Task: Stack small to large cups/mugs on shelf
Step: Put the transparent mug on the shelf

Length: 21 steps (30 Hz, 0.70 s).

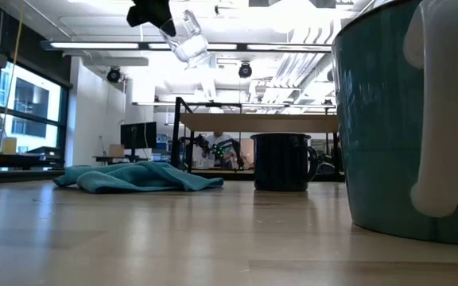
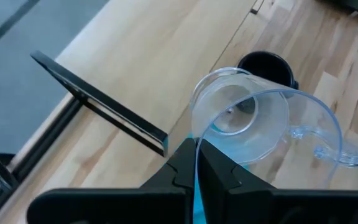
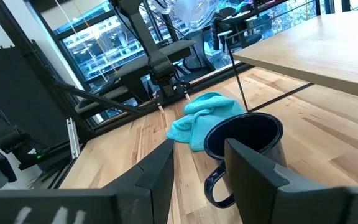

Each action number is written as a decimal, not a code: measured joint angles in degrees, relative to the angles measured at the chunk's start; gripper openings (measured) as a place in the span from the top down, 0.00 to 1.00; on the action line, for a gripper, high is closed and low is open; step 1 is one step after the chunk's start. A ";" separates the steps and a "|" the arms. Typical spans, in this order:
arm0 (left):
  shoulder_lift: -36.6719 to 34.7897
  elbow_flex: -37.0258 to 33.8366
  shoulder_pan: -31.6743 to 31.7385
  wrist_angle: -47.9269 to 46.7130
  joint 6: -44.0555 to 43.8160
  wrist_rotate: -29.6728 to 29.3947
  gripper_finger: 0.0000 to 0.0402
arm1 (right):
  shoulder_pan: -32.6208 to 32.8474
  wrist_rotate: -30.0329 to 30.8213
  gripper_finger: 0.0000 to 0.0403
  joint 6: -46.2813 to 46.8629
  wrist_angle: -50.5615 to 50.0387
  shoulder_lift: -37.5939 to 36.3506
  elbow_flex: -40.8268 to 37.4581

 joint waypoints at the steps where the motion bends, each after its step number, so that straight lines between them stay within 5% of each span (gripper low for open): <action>1: 0.00 0.00 0.02 0.07 0.47 -0.01 1.00 | 0.00 0.02 0.67 0.01 0.01 0.00 0.00; 21: 1.40 0.07 4.07 6.82 12.84 -2.75 1.00 | 0.01 0.02 0.67 0.41 -0.01 0.00 0.00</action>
